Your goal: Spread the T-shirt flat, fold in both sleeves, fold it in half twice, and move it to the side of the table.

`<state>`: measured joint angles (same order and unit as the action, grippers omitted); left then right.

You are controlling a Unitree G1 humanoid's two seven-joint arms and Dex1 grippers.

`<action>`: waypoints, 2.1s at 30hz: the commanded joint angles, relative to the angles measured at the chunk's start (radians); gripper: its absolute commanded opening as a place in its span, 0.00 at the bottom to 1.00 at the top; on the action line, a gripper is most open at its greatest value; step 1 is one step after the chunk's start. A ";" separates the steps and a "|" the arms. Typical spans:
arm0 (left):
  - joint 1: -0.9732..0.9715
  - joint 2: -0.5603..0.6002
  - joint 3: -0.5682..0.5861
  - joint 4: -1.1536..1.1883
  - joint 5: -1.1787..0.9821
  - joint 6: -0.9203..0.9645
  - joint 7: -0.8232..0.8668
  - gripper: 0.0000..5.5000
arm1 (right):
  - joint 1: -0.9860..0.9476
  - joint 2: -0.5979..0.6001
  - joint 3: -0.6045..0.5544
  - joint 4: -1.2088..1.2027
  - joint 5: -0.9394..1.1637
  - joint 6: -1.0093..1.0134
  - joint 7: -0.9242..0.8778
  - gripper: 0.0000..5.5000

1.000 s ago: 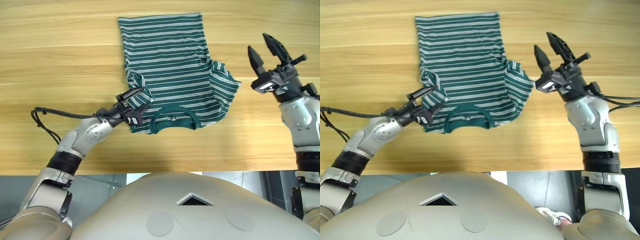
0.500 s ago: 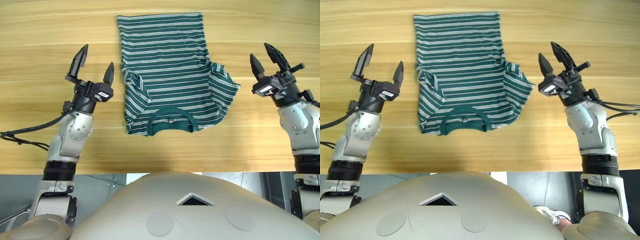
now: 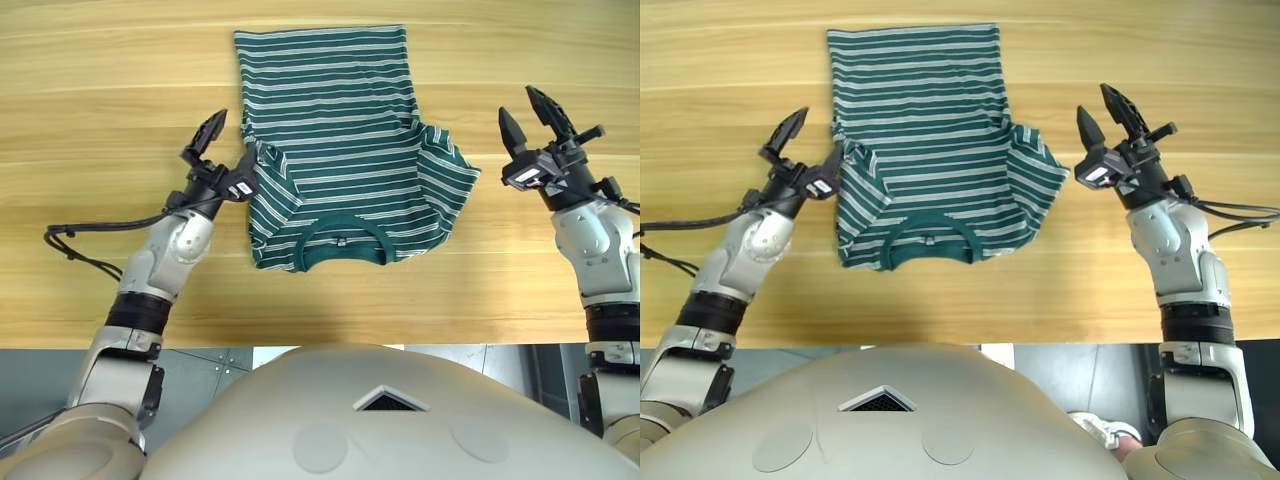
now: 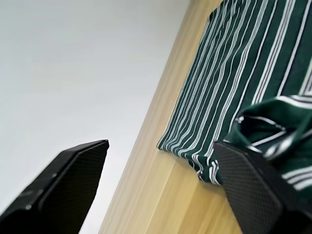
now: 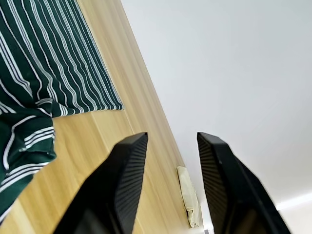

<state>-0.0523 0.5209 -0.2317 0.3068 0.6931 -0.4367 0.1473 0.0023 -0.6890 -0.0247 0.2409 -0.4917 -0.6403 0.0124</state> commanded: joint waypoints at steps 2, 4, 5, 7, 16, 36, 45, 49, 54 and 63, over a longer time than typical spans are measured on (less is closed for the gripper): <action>-0.044 -0.007 -0.045 0.041 0.012 -0.025 -0.006 0.72 | -0.022 0.003 0.016 0.014 -0.008 -0.007 -0.010 0.34; -0.065 -0.008 -0.067 0.067 0.022 -0.034 -0.009 0.72 | -0.027 0.004 0.021 0.017 -0.010 -0.007 -0.011 0.34; -0.081 -0.007 -0.082 0.086 0.033 -0.039 -0.015 0.72 | -0.028 0.005 0.024 0.017 -0.012 -0.006 -0.014 0.34; -0.103 -0.006 -0.101 0.116 0.042 -0.044 -0.022 0.72 | -0.030 0.005 0.030 0.016 -0.016 -0.006 -0.017 0.34; -0.179 0.001 -0.160 0.286 0.048 -0.058 -0.033 0.72 | 0.008 -0.030 0.030 -0.035 -0.031 0.003 0.006 0.34; 0.048 0.098 0.004 -0.293 -0.019 -0.216 0.003 0.72 | 0.214 -0.125 0.165 -0.019 -0.342 0.228 0.110 0.34; 0.061 0.060 0.012 -0.268 0.023 -0.210 0.027 0.72 | 0.022 -0.092 0.286 0.154 -0.350 0.183 -0.020 0.34; 0.065 0.055 0.012 -0.265 0.027 -0.213 0.023 0.72 | 0.017 -0.097 0.318 0.155 -0.334 0.165 -0.027 0.34; 0.060 0.045 0.004 -0.248 0.033 -0.217 0.028 0.72 | -0.004 -0.101 0.339 0.189 -0.335 0.167 -0.051 0.34; 0.068 0.036 -0.003 -0.252 0.035 -0.227 0.021 0.73 | -0.054 -0.086 0.376 0.307 -0.328 0.154 -0.101 0.25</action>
<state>0.0084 0.5558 -0.2299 0.0667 0.7221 -0.6583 0.1764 -0.0809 -0.7955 0.3099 0.4825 -0.8015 -0.4997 -0.1097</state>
